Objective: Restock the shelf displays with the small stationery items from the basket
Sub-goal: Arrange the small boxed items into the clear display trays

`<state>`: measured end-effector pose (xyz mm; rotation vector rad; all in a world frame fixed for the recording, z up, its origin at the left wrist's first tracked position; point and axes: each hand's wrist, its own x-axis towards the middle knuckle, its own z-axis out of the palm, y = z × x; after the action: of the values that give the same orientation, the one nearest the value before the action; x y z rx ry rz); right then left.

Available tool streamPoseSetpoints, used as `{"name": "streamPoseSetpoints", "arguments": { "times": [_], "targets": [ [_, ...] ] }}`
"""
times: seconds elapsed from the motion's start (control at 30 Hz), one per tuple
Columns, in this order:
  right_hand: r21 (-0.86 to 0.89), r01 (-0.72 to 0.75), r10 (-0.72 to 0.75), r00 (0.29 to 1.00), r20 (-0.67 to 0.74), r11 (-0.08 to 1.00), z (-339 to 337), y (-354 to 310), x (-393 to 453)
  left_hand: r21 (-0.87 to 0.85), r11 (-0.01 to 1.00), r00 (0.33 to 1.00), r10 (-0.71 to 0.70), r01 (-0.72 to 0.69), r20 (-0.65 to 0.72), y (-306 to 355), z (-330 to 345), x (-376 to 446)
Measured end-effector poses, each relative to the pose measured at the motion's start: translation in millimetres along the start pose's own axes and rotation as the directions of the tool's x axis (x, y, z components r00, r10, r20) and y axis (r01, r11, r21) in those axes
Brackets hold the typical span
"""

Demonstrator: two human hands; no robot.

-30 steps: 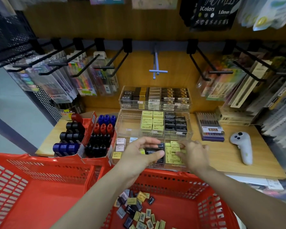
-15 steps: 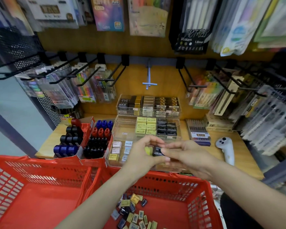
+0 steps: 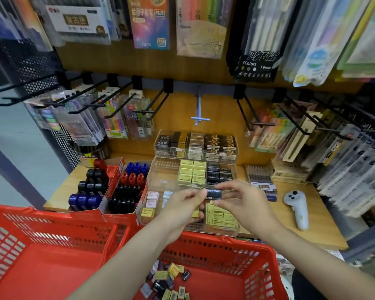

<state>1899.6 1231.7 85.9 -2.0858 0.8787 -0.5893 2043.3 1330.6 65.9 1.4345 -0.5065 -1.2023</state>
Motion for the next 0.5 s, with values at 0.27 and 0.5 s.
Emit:
{"name": "streamPoseSetpoints", "arguments": {
  "times": [0.27, 0.5],
  "targets": [
    [-0.274, 0.244, -0.252, 0.968, 0.007, 0.930, -3, 32, 48, -0.074, 0.997, 0.999, 0.026, -0.028, -0.021, 4, -8, 41],
    [-0.687, -0.167, 0.114, 0.986, -0.122, 0.707, -20, 78, 115, -0.041, 0.999, 0.996, -0.027, 0.024, -0.081, 8, -7, 69]
  ]
}}
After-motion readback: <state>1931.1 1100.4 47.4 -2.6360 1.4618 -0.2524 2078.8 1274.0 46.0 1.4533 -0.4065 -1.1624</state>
